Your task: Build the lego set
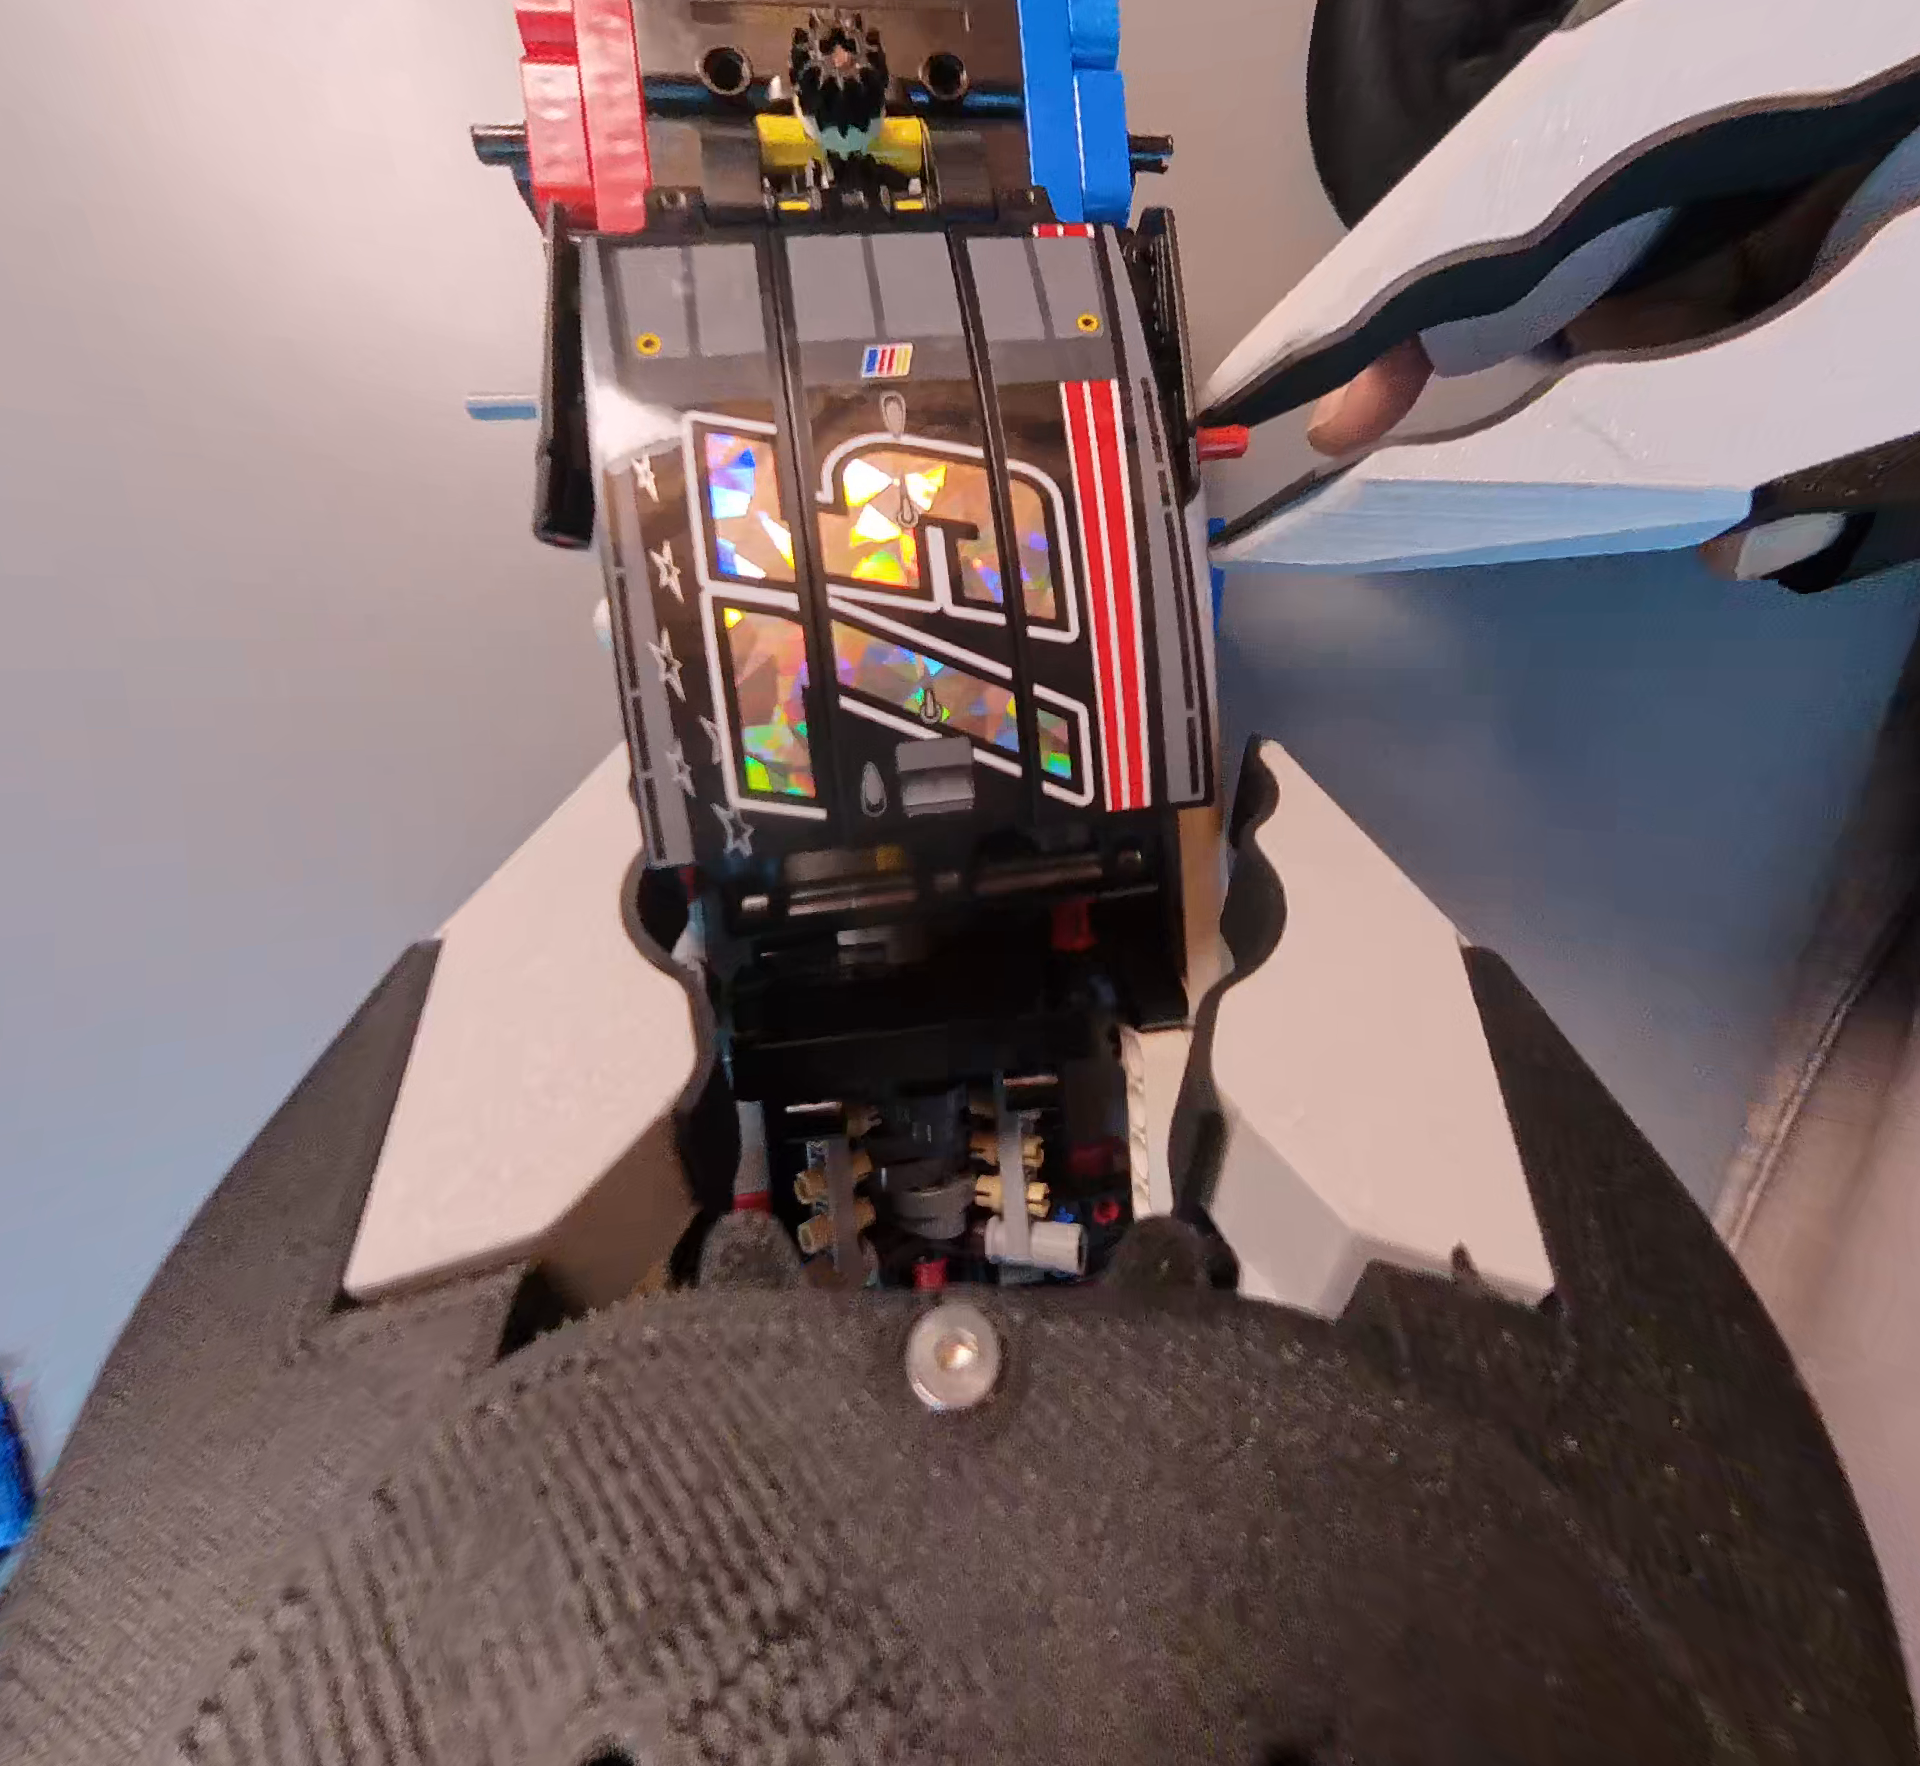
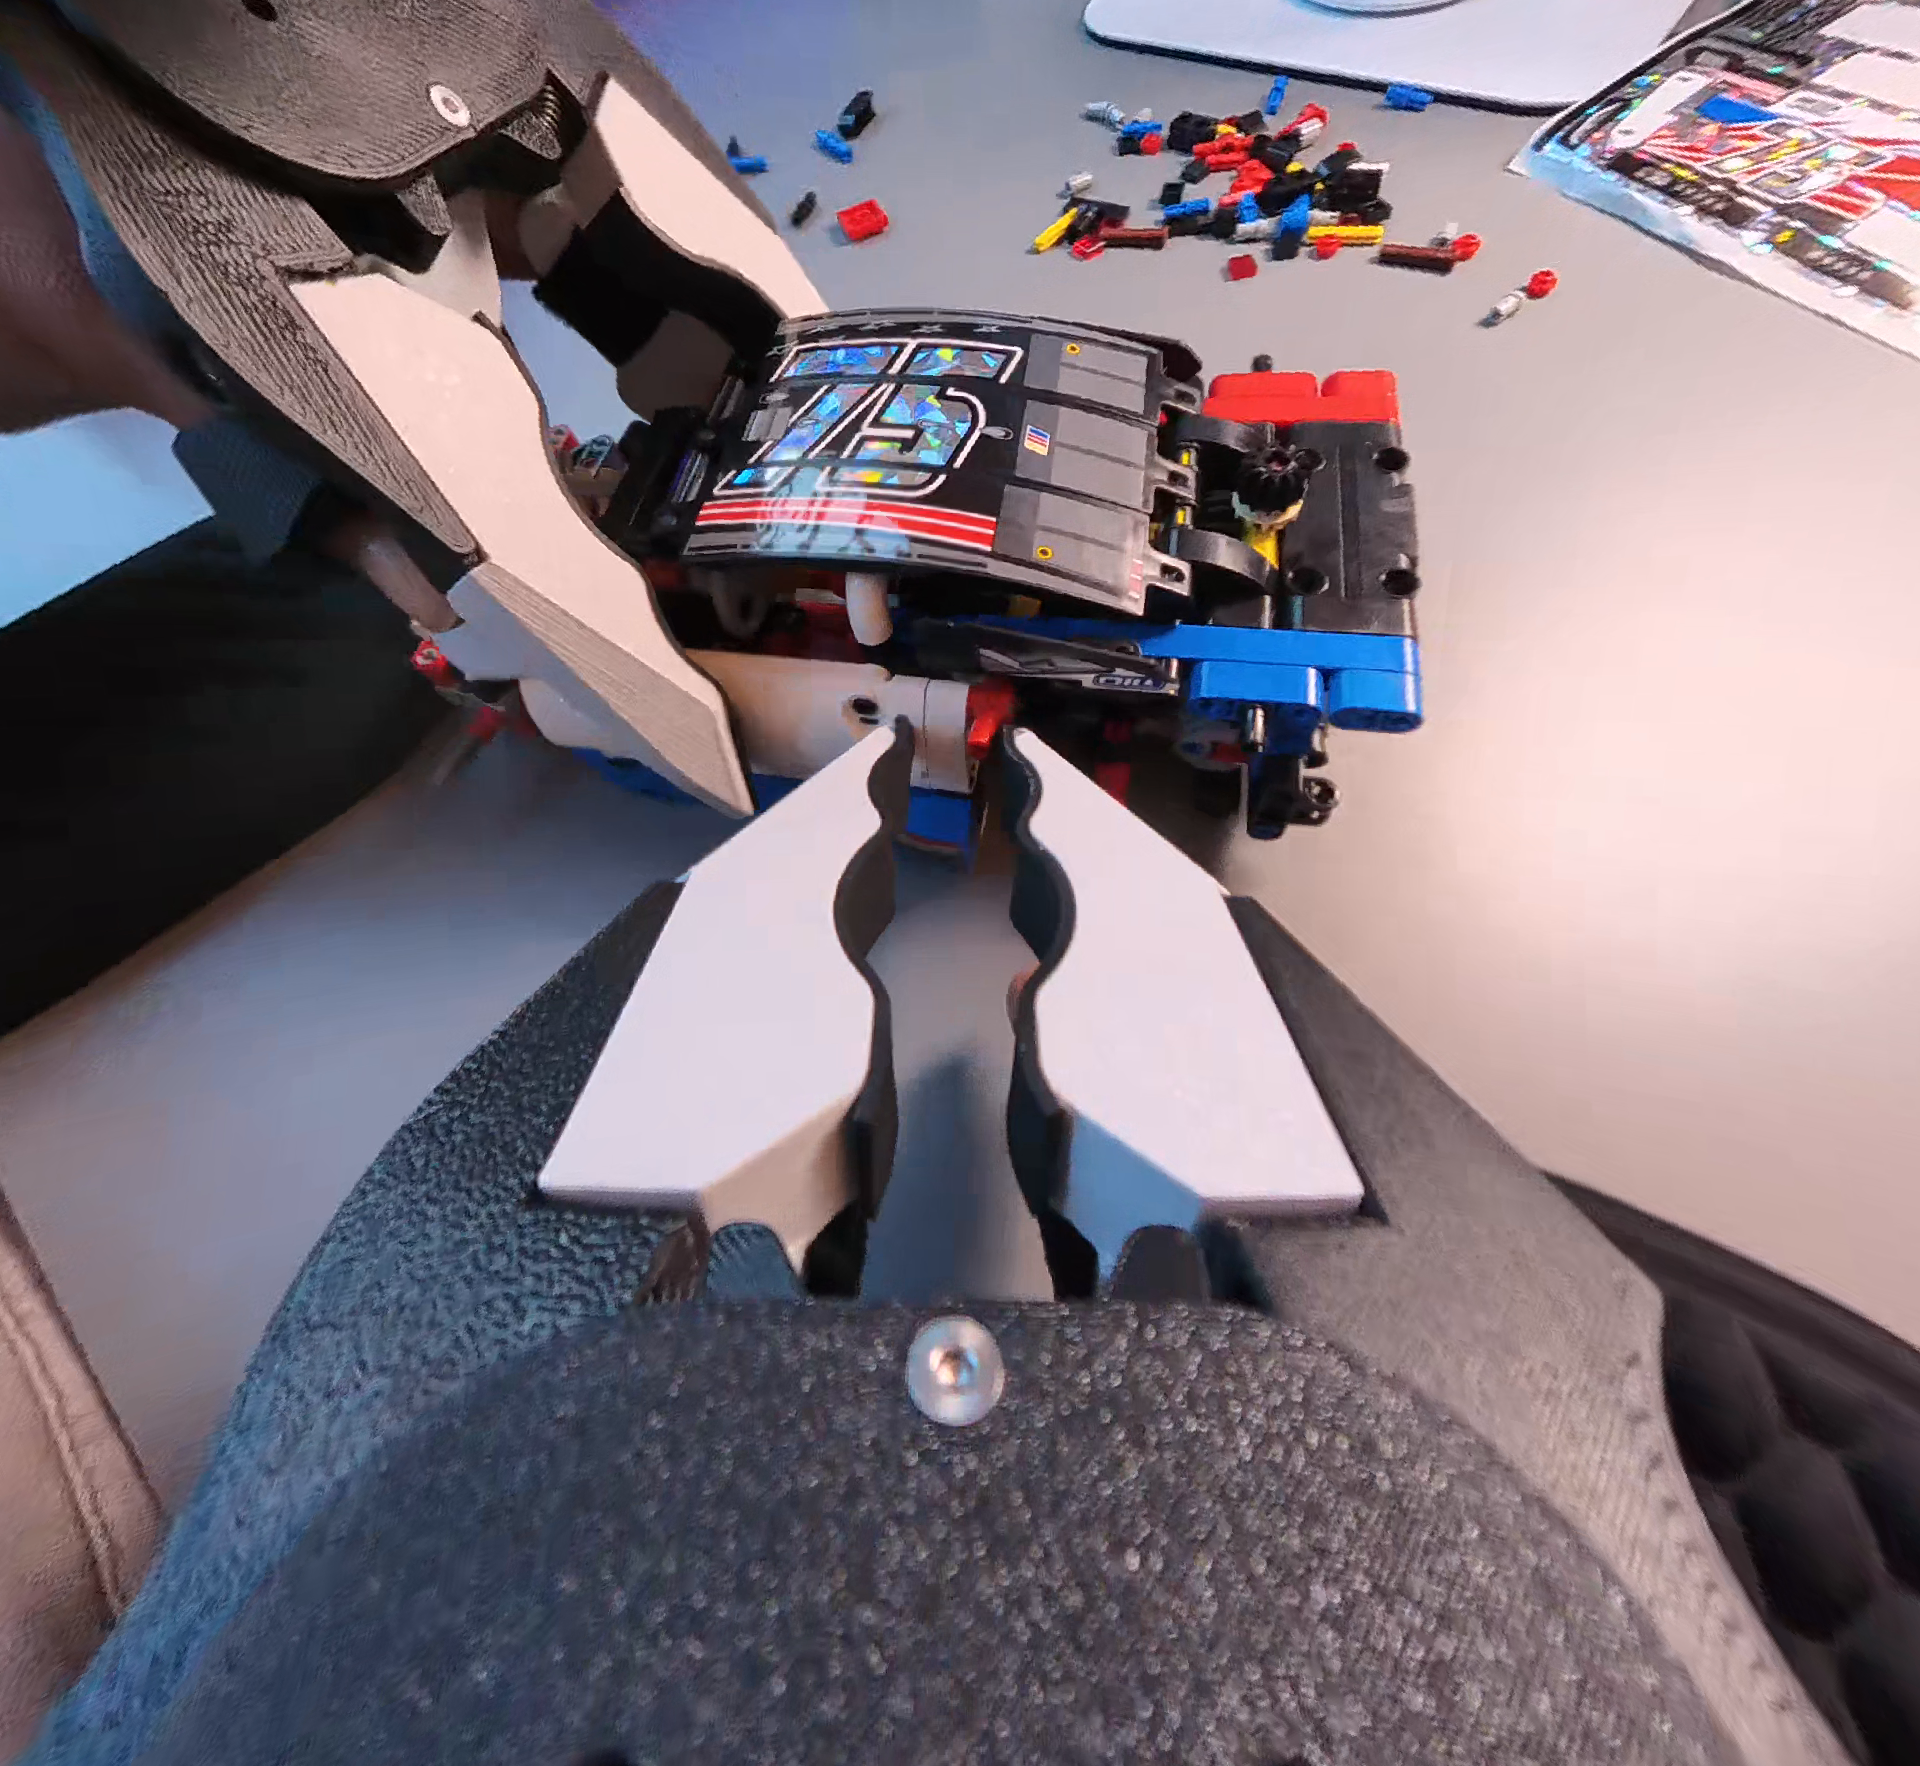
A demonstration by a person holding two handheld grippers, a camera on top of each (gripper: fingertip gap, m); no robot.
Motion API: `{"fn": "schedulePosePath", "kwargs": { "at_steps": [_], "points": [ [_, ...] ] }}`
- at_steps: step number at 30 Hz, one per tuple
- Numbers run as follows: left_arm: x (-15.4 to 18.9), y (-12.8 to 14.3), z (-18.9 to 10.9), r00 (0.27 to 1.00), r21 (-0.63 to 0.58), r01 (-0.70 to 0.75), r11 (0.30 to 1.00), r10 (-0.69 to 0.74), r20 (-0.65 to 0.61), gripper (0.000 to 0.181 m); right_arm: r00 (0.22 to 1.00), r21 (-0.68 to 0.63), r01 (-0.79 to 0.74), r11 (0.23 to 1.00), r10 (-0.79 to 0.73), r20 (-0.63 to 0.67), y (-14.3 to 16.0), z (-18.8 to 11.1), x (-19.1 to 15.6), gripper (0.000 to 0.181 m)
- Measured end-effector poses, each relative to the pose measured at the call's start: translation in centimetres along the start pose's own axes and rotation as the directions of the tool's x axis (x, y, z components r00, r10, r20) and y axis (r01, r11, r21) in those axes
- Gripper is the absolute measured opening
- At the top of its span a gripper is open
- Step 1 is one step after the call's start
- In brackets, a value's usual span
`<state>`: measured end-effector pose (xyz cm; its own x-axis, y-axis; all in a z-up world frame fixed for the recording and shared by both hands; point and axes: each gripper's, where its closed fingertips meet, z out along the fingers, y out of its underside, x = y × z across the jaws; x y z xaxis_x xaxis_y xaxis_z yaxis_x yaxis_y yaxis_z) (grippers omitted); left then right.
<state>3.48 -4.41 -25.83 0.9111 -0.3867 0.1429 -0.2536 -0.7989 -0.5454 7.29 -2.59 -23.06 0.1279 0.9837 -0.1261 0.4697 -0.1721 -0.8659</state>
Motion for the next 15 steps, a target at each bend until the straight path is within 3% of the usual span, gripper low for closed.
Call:
{"fn": "schedulePosePath", "kwargs": {
  "at_steps": [2,7,9,10,15],
  "points": [
    [0.6,-0.3,-0.3,0.998,0.023,0.056,0.998,-0.056,-0.018,0.115,0.998,-0.037,0.023,0.999,-0.021,0.063,-0.1,0.1,0.1,0.011],
    [1.8,0.0,-2.0,0.994,0.007,0.066,0.998,-0.065,-0.09,0.108,0.972,-0.115,0.067,0.991,-0.039,0.23,-0.5,0.4,1.2,0.004],
    [1.0,0.7,-2.3,0.996,-0.021,0.015,1.0,-0.017,-0.091,0.105,0.97,-0.123,0.066,0.99,-0.035,0.241,-0.7,0.7,1.8,0.002],
    [0.9,0.8,-2.6,0.991,-0.011,0.008,1.0,-0.009,-0.13,0.095,0.969,-0.128,0.063,0.99,-0.03,0.247,-0.8,0.8,1.8,0.002],
    [-0.1,2.4,-4.1,0.961,-0.034,0.011,0.999,-0.021,-0.274,0.093,0.972,-0.1,0.069,0.993,-0.044,0.233,-1.1,1.3,2.1,0.002]
  ]
}}
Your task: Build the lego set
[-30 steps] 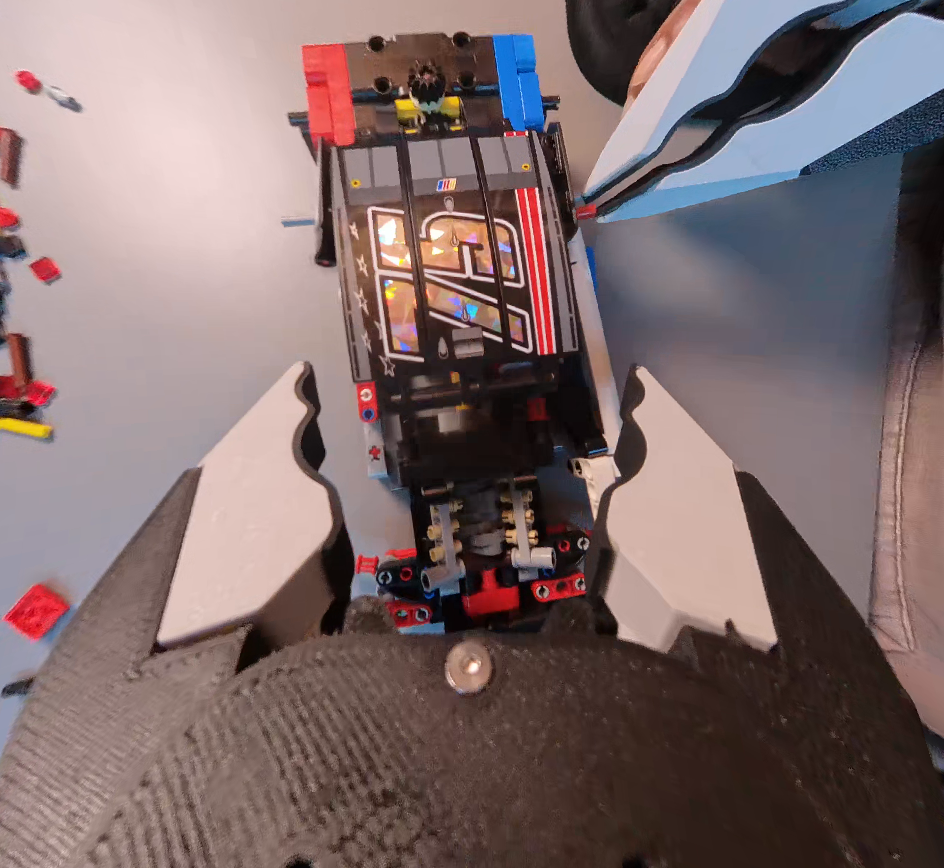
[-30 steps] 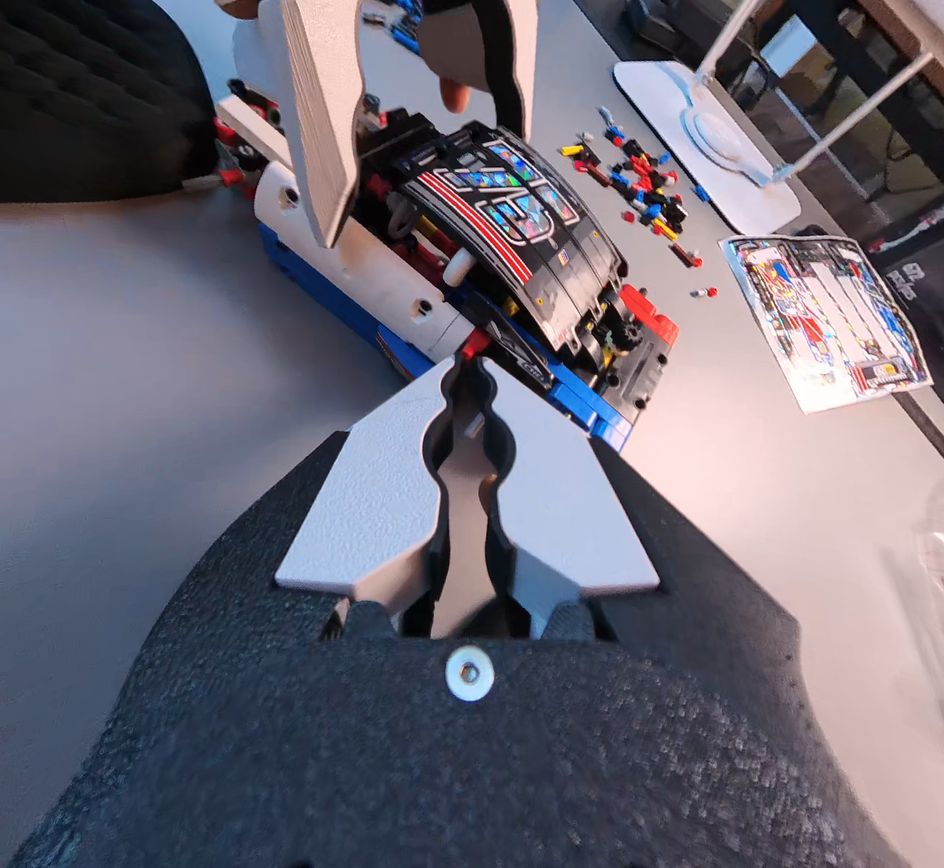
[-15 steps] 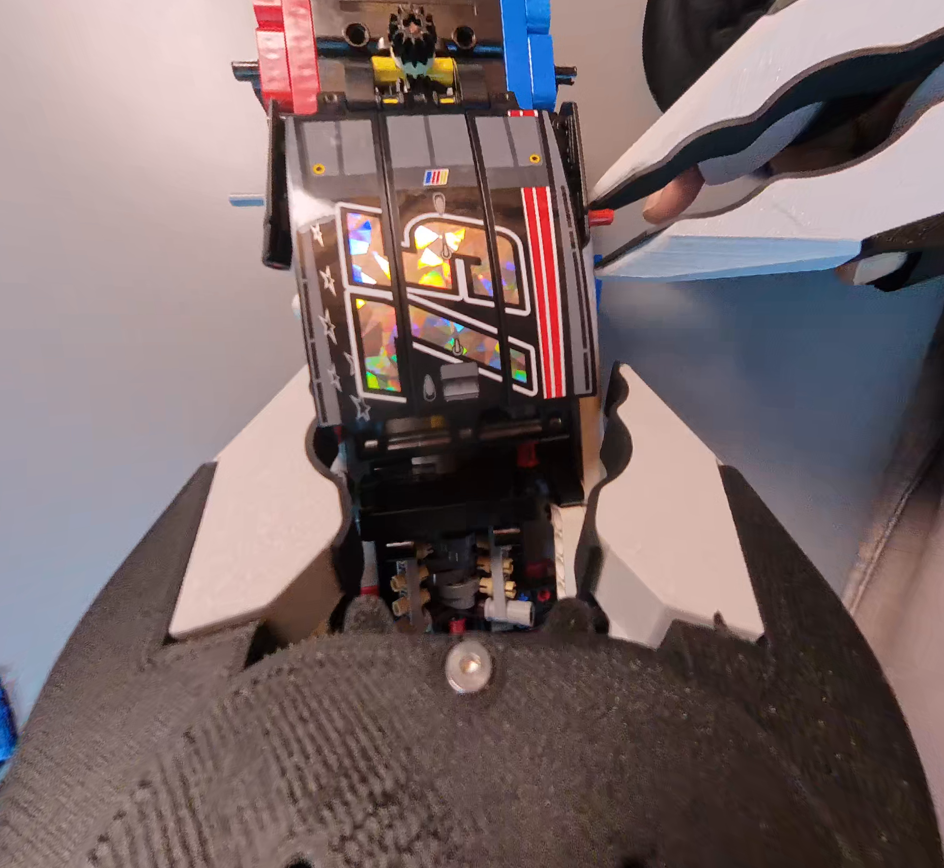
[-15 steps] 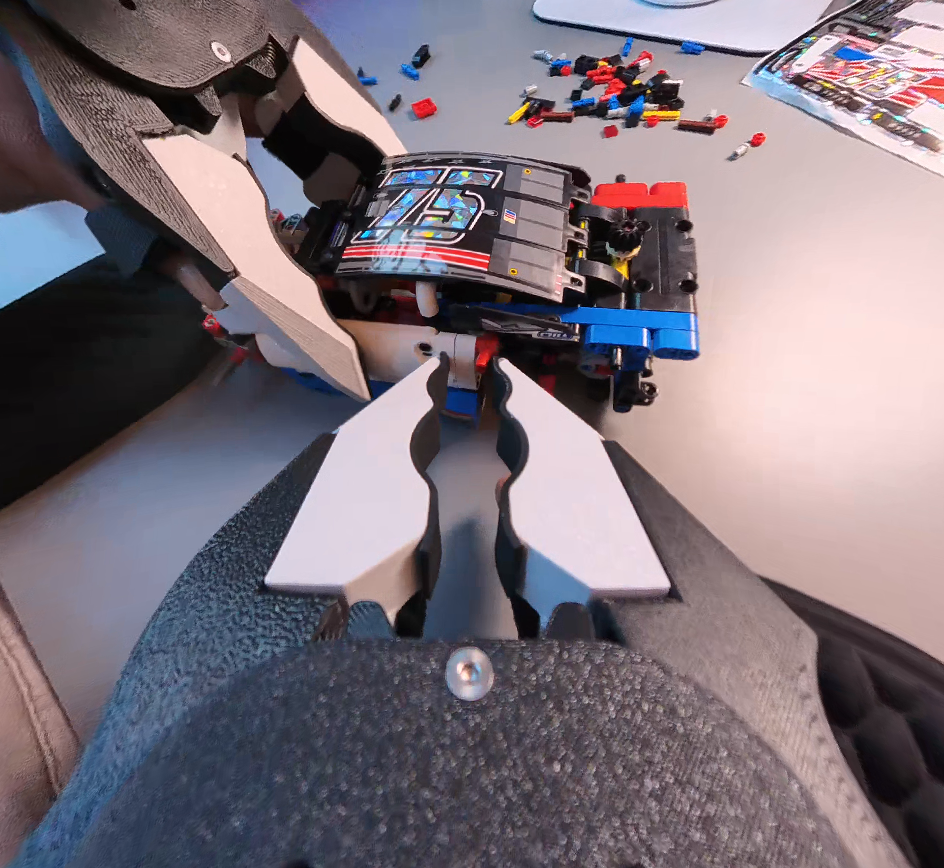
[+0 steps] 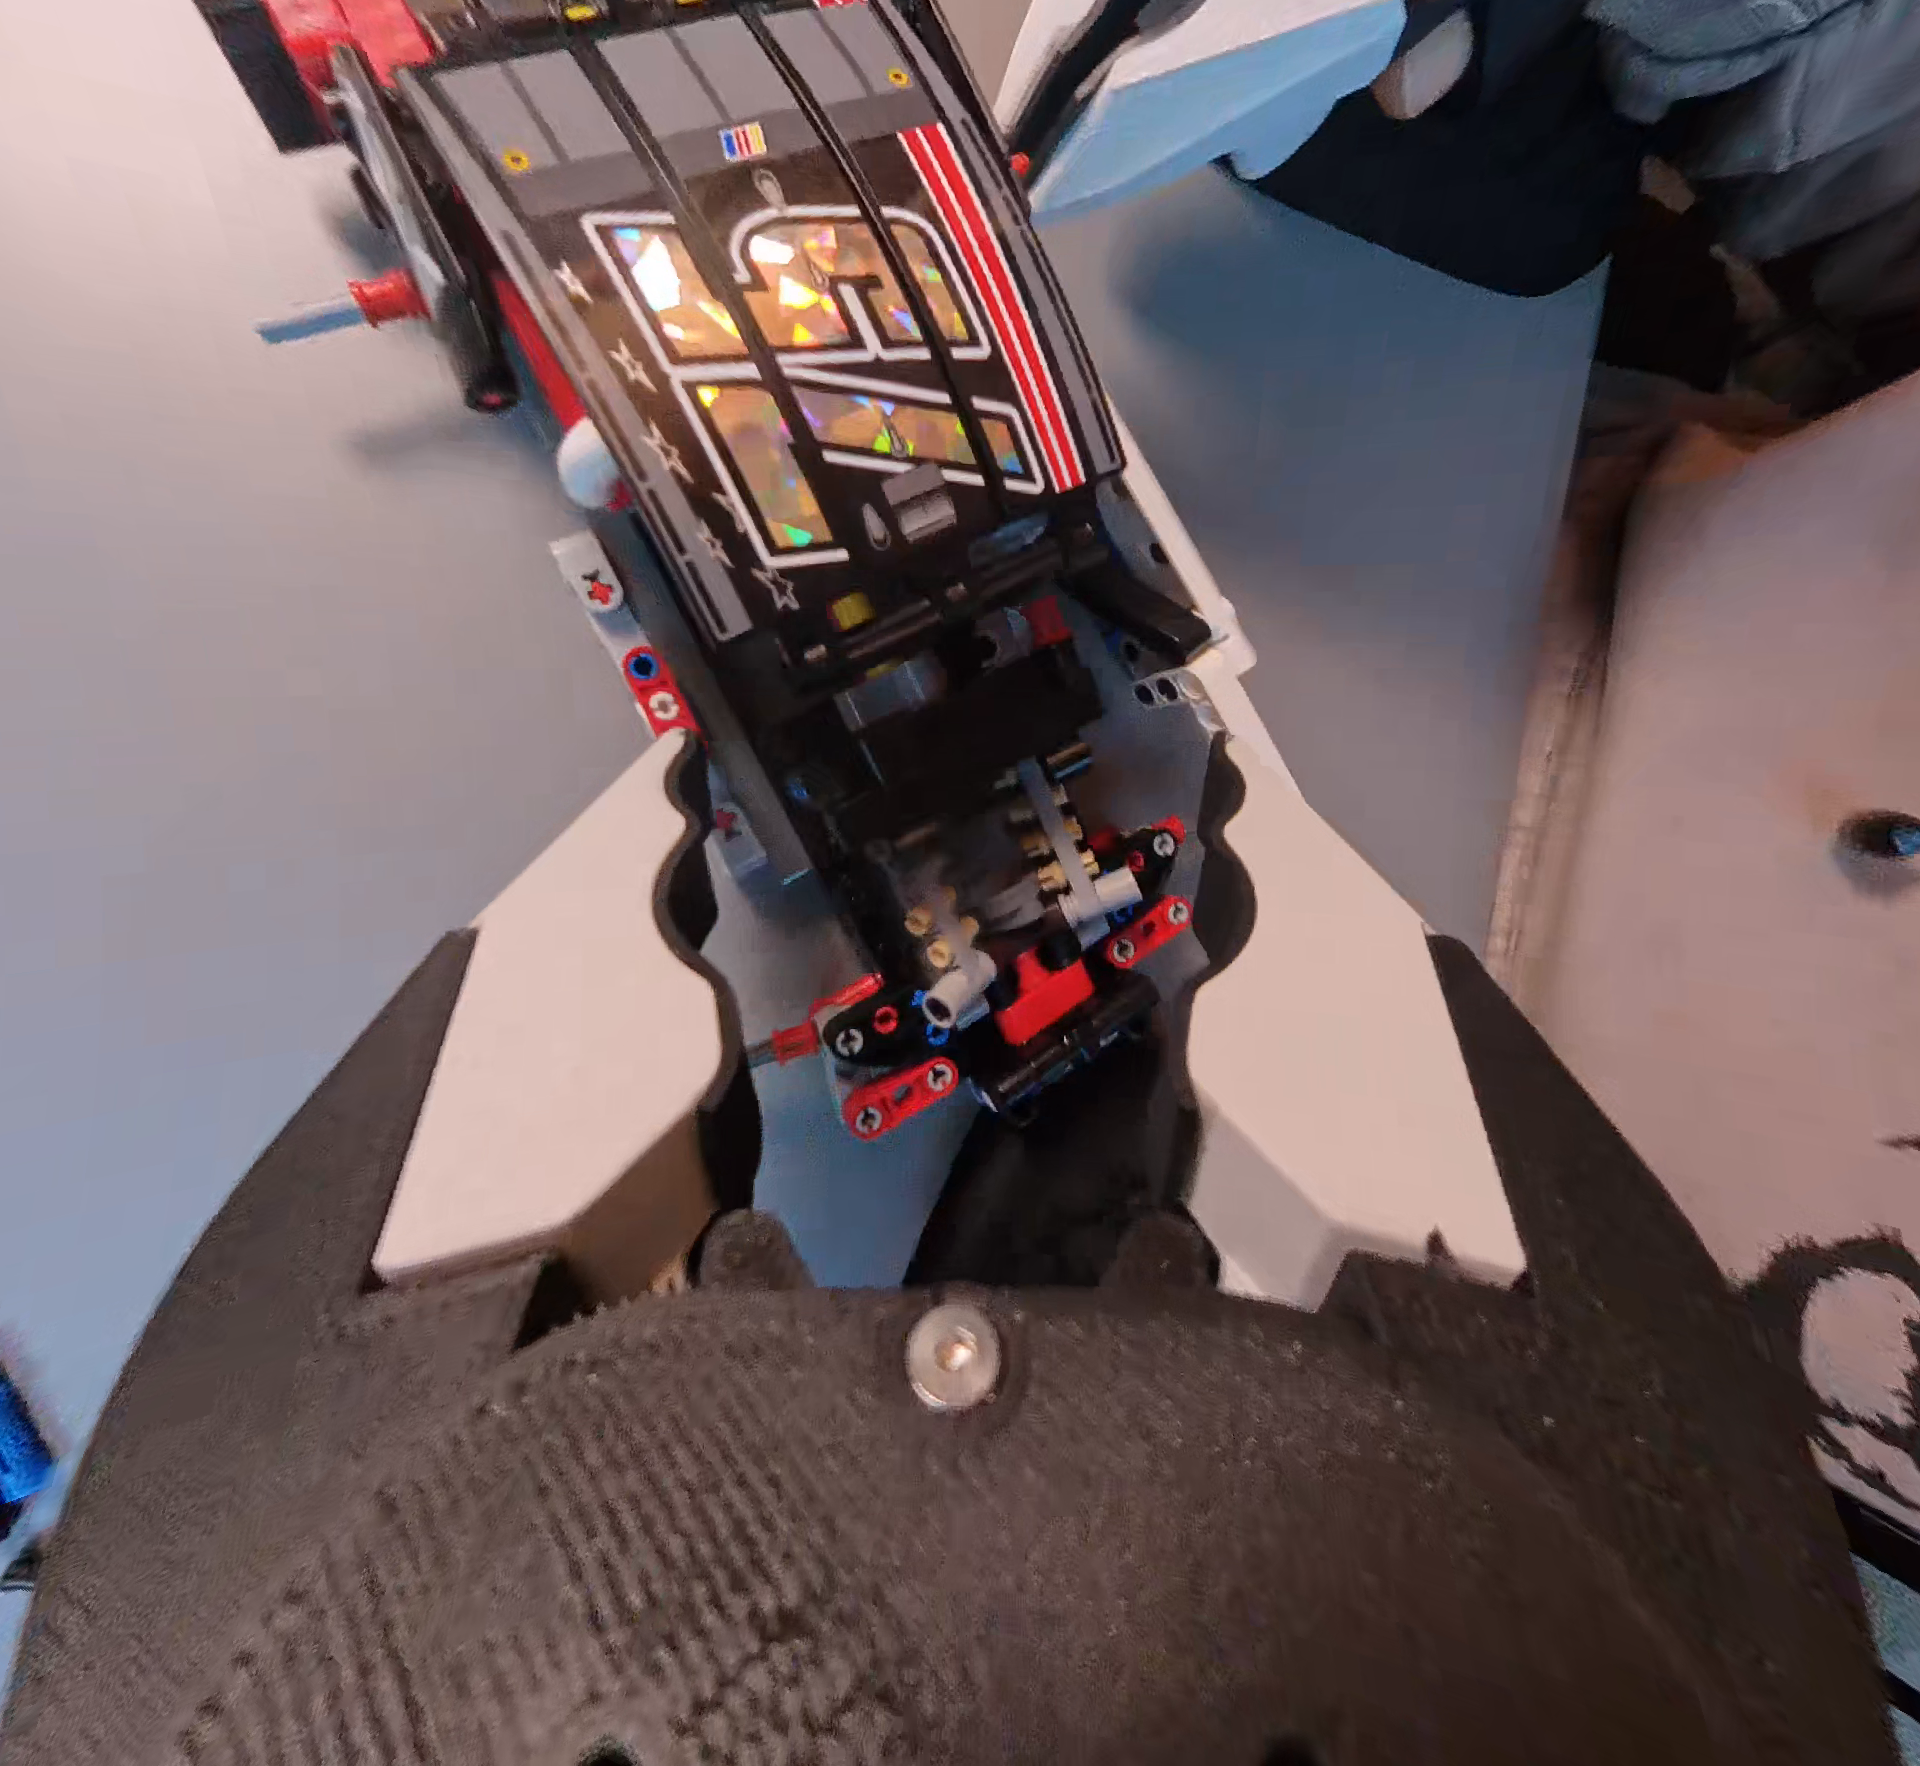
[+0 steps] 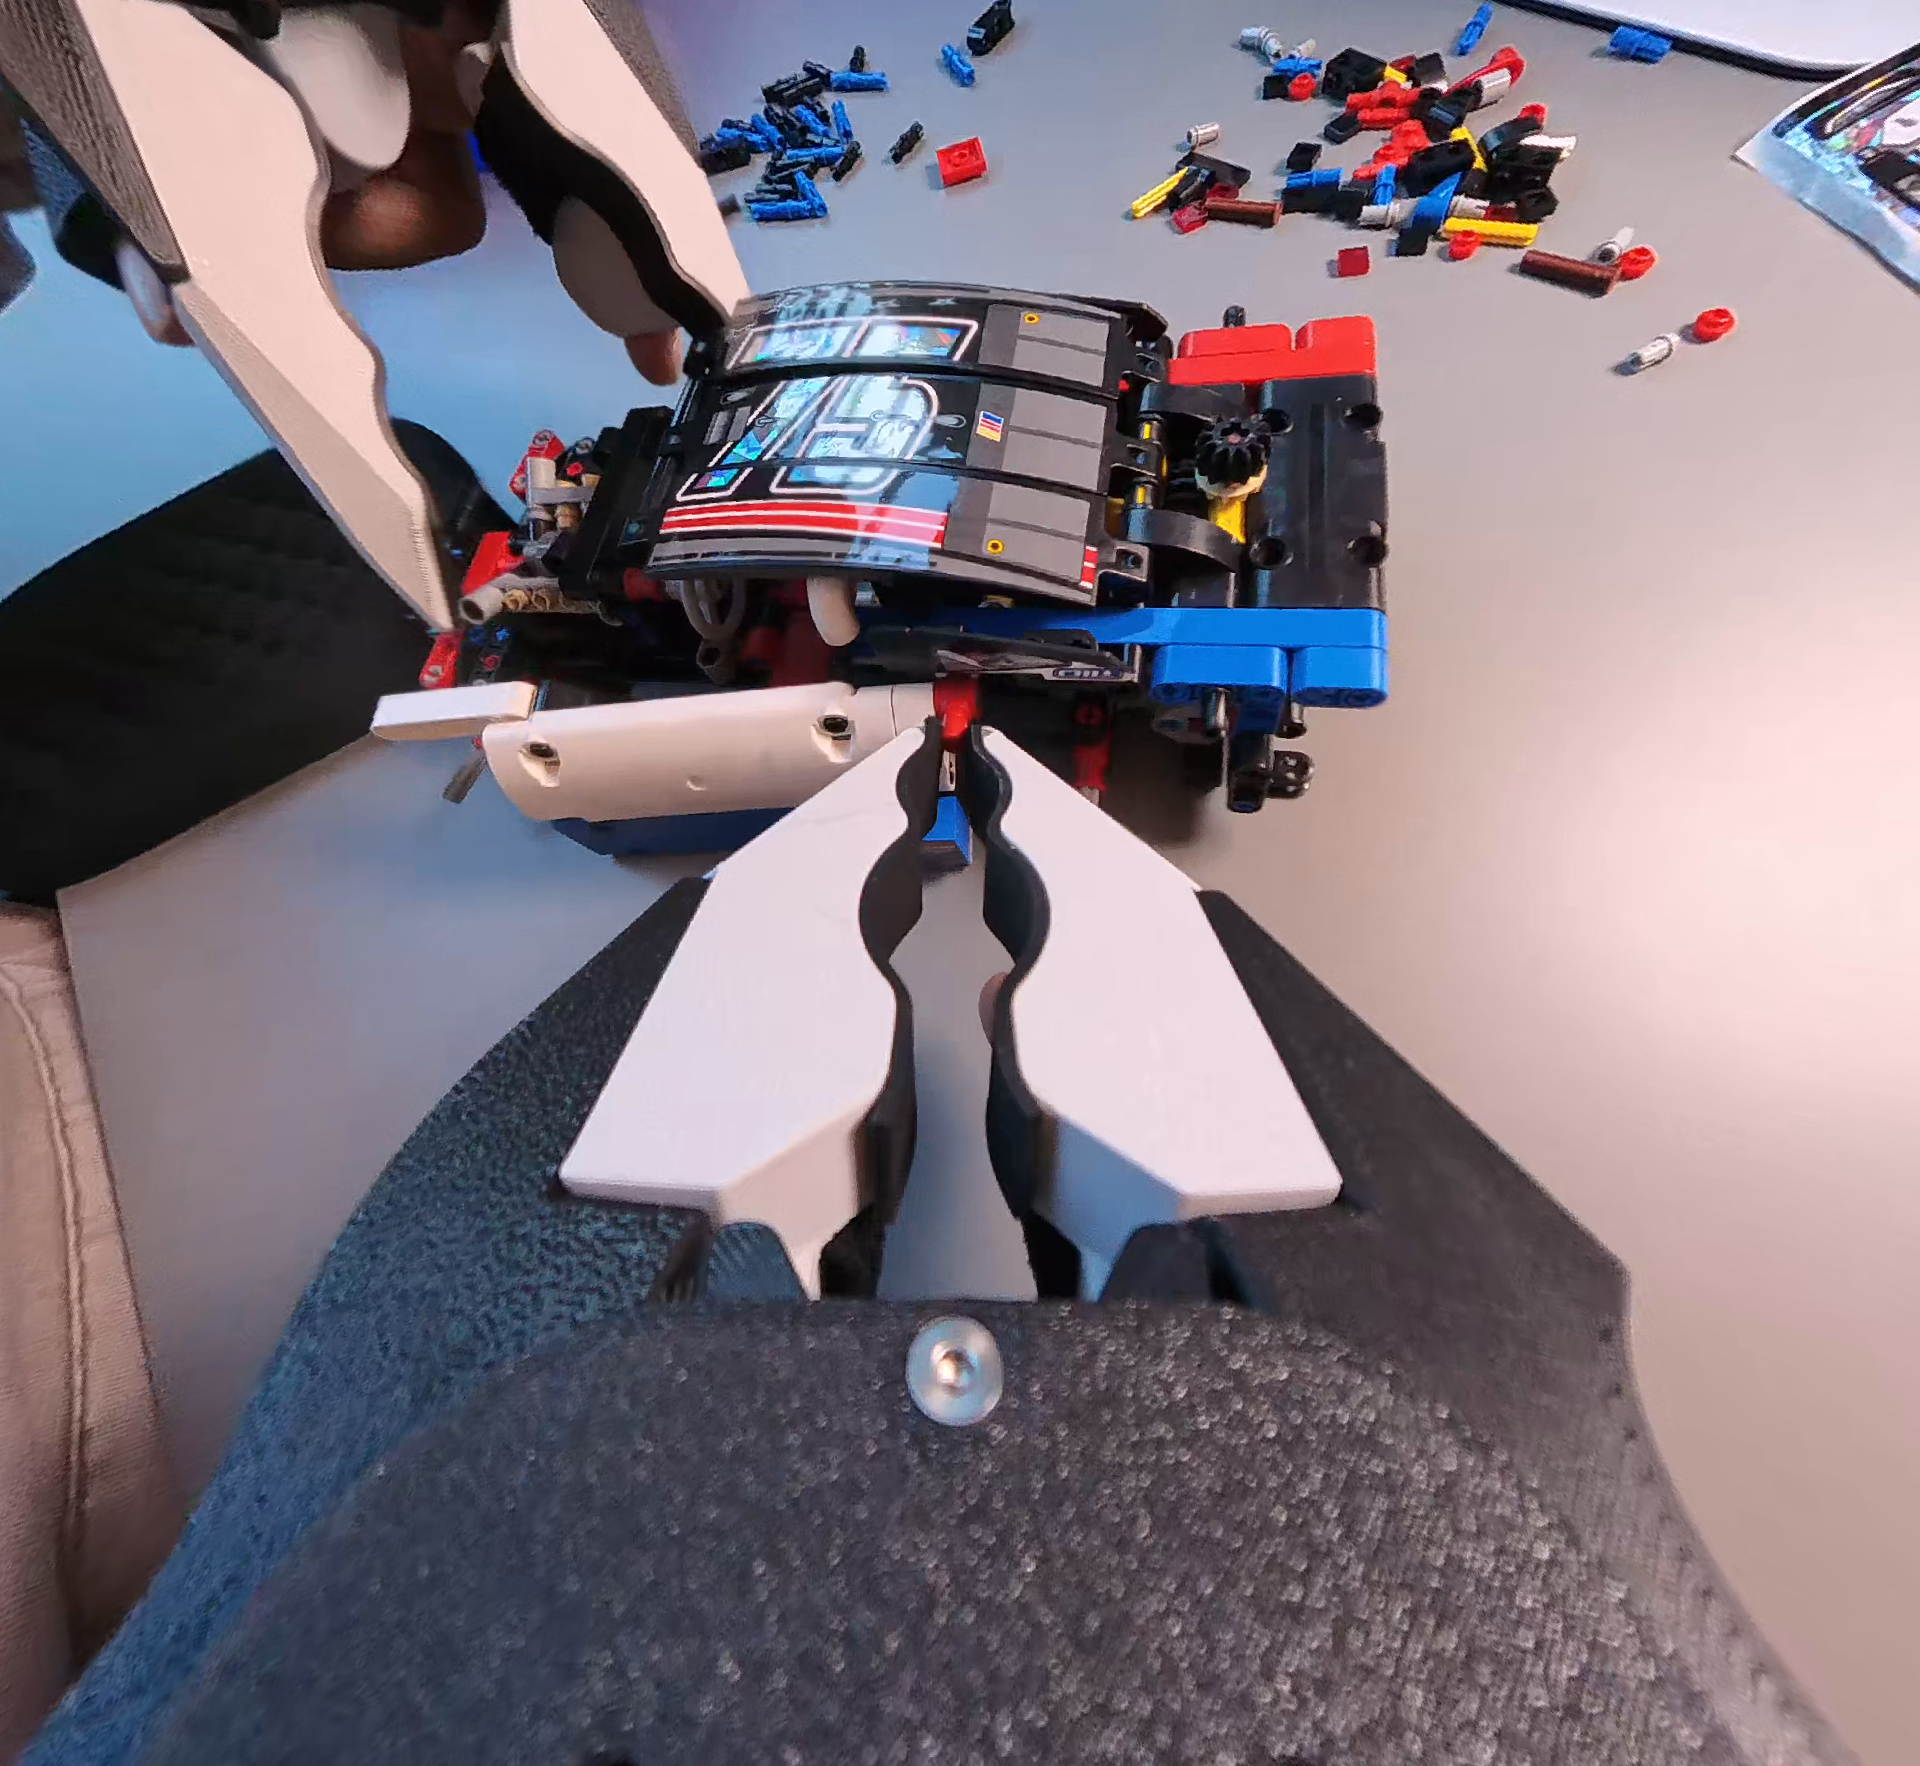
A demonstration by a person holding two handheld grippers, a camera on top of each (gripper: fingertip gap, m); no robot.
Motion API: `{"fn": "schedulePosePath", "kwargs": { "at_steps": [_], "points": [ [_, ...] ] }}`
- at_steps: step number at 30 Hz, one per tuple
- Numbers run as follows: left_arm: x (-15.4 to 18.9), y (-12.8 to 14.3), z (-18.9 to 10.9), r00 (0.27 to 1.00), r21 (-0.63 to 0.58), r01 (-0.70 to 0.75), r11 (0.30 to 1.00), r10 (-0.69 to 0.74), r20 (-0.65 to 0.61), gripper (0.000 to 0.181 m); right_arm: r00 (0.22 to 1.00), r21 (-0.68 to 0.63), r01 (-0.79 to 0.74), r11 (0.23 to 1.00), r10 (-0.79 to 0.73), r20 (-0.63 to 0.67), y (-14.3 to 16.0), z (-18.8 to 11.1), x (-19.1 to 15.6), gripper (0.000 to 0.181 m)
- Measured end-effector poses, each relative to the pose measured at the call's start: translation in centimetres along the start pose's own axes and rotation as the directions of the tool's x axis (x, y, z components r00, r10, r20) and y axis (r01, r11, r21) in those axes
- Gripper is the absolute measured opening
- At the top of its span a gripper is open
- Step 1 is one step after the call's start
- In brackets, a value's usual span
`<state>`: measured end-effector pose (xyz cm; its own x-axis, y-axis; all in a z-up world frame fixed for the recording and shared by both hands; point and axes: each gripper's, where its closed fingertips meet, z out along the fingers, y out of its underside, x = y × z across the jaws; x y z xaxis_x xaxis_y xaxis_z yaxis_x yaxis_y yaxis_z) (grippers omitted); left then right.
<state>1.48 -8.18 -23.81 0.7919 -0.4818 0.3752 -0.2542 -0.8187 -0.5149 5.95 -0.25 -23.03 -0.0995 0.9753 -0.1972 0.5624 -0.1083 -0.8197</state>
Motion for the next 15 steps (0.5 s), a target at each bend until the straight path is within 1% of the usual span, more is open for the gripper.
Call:
{"fn": "schedulePosePath", "kwargs": {
  "at_steps": [1,2,3,4,6,8,9,12,13,15],
  "points": [
    [0.3,0.1,-0.2,0.999,0.006,0.021,1.0,-0.021,-0.039,0.093,1.0,0.005,-0.004,1.0,0.004,0.006,0.0,0.0,0.0,0.002],
    [0.8,0.2,-0.1,0.996,-0.005,0.047,0.999,-0.047,-0.08,0.084,1.0,0.006,-0.01,1.0,0.01,0.013,-0.1,0.0,0.1,0.002],
    [1.1,0.5,0.2,0.992,-0.023,0.07,0.997,-0.072,-0.106,0.082,1.0,0.005,-0.015,1.0,0.015,0.023,-0.1,0.1,0.1,0.002],
    [1.2,0.6,0.6,0.991,-0.032,0.076,0.997,-0.079,-0.105,0.082,0.999,0.002,-0.017,1.0,0.017,0.03,-0.2,0.1,0.2,0.002],
    [1.7,0.5,1.2,0.993,-0.035,0.065,0.997,-0.068,-0.1,0.076,0.999,-0.006,0.002,1.0,-0.002,0.032,-0.4,0.3,0.8,0.002],
    [3.2,0.1,1.8,0.989,-0.024,0.063,0.998,-0.066,-0.135,0.072,0.999,-0.011,0.05,0.999,-0.049,0.021,-0.7,0.3,1.9,0.002],
    [4.0,0.0,2.2,0.985,-0.022,0.065,0.998,-0.067,-0.159,0.072,0.997,-0.013,0.067,0.998,-0.067,0.035,-0.8,0.4,2.2,0.002],
    [4.7,0.6,2.4,0.988,-0.055,0.027,0.998,-0.035,-0.153,0.067,0.985,-0.031,0.087,0.996,-0.081,0.151,-0.8,0.4,1.8,0.002],
    [4.3,0.5,2.1,0.991,-0.047,0.013,0.999,-0.019,-0.133,0.072,0.982,-0.025,0.1,0.995,-0.094,0.163,-0.8,0.5,1.9,0.003],
    [3.7,0.4,0.8,0.992,-0.023,0.001,1.0,-0.004,-0.125,0.066,0.978,-0.01,0.091,0.996,-0.087,0.189,-1.0,0.3,1.8,0.004]
  ]
}}
